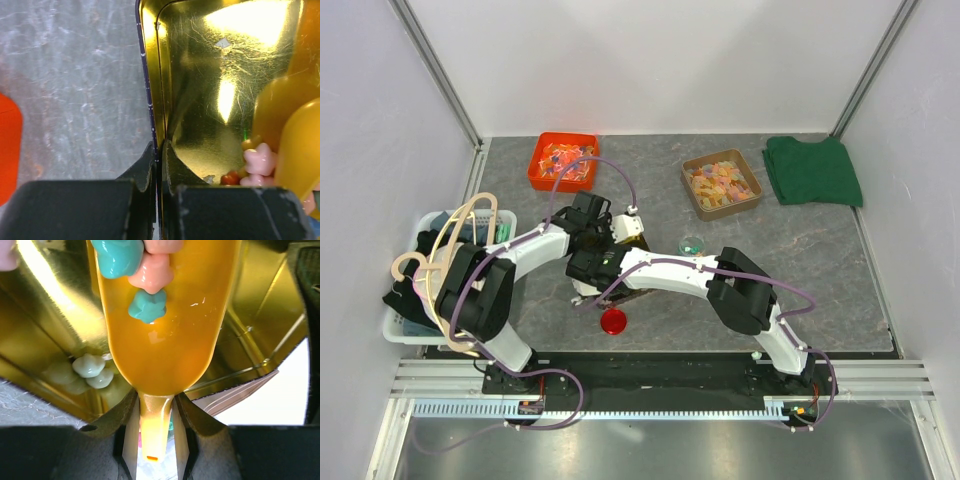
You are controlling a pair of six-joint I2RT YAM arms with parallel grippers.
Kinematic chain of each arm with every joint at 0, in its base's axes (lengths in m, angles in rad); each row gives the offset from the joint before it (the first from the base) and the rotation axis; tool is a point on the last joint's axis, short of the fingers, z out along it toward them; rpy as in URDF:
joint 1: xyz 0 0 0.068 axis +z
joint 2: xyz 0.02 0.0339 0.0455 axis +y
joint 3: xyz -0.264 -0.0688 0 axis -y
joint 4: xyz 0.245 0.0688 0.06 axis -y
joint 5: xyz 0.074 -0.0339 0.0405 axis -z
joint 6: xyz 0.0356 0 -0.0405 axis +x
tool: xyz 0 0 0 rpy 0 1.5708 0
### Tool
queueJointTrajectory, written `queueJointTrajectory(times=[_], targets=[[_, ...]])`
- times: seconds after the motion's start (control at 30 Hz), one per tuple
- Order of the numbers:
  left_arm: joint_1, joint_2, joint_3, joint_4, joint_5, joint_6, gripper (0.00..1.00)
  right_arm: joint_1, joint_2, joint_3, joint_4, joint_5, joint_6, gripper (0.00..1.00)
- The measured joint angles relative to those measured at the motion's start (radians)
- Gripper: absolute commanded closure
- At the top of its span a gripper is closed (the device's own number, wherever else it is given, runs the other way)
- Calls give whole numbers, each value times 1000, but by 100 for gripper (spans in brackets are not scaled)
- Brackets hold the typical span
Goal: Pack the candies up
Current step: Scoop the fake candies from the storage box.
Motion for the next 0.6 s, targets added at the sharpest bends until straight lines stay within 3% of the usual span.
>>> queueJointTrajectory(times=[0.6], targets=[[0, 38, -12, -37, 91, -6, 98, -3, -24, -13, -22, -115, 105, 100]])
